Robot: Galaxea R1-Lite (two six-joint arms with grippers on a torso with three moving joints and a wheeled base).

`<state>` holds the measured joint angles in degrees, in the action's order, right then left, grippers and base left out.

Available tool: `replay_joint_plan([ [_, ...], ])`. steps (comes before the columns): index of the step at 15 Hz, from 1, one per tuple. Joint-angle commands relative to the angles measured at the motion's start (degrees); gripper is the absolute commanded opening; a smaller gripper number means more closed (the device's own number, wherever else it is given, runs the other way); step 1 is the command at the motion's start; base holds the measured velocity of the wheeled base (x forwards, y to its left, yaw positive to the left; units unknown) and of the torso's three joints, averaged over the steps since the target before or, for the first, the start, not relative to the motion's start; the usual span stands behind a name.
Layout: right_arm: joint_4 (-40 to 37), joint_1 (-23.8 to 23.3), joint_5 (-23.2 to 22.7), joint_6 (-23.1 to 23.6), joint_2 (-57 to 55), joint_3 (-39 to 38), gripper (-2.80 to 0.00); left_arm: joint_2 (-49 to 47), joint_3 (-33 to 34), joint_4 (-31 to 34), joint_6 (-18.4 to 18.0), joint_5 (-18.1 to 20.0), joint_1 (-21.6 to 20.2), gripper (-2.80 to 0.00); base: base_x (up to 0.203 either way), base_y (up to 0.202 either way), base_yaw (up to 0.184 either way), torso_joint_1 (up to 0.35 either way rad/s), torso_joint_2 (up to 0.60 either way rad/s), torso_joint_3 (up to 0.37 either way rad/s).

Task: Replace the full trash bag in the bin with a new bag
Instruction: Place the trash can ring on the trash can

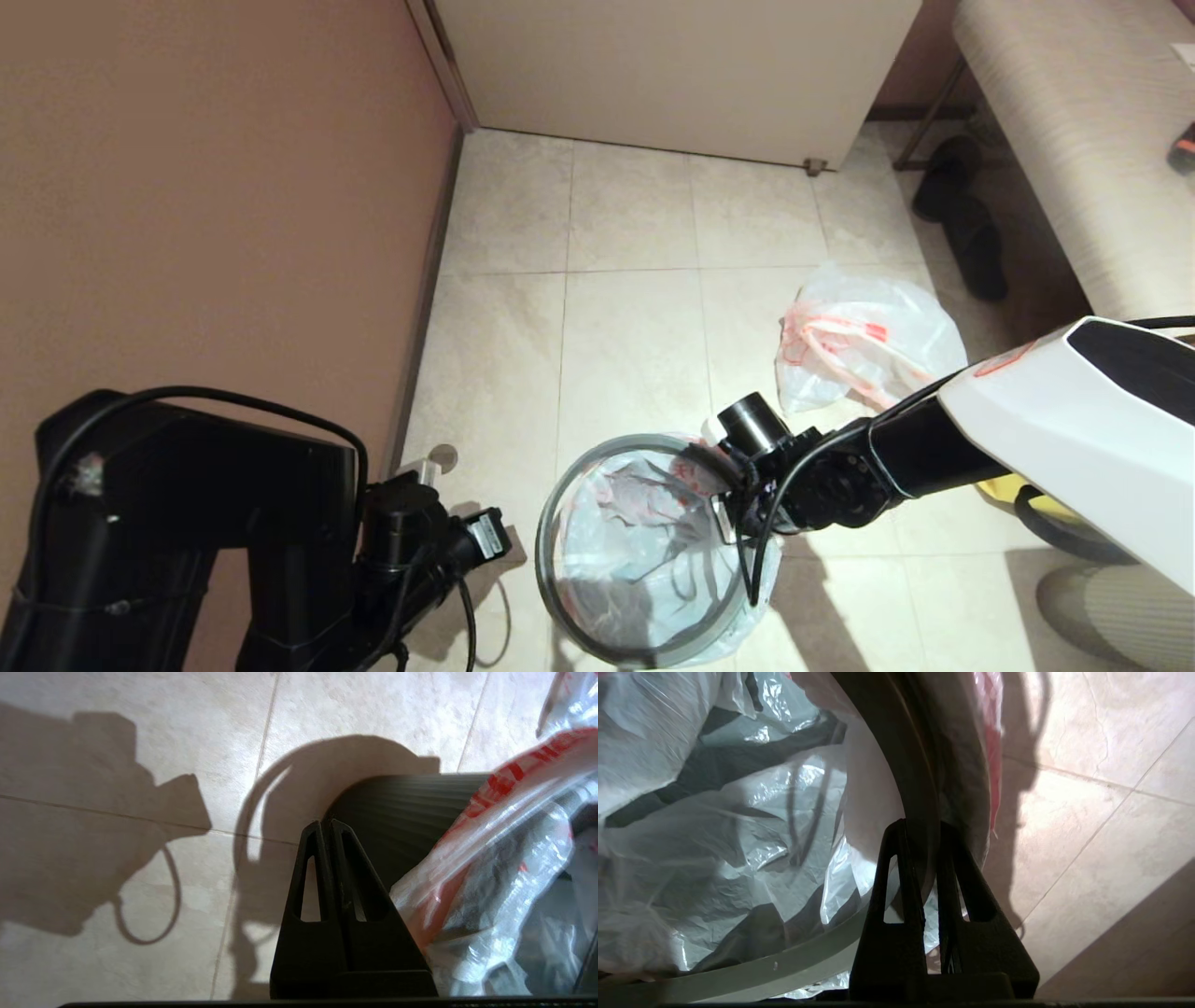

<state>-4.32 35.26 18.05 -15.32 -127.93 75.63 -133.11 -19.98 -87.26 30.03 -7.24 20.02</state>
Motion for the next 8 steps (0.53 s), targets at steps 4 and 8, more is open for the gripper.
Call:
replay_joint_plan([
  [4, -0.39, 0.09, 4.99, 1.78, 3.72, -1.03, -2.80, 0.61, 1.11, -2.69, 0.33, 0.03, -0.07, -2.80, 0.000, 0.000, 0.000, 0.000, 0.00, 0.000],
  [8, -0.08, 1.00, 6.66, 1.85, 8.78, -6.13, -2.80, 0.47, 1.00, -2.69, 0.21, 0.03, 0.02, -2.80, 0.000, 0.000, 0.000, 0.000, 0.00, 0.000],
])
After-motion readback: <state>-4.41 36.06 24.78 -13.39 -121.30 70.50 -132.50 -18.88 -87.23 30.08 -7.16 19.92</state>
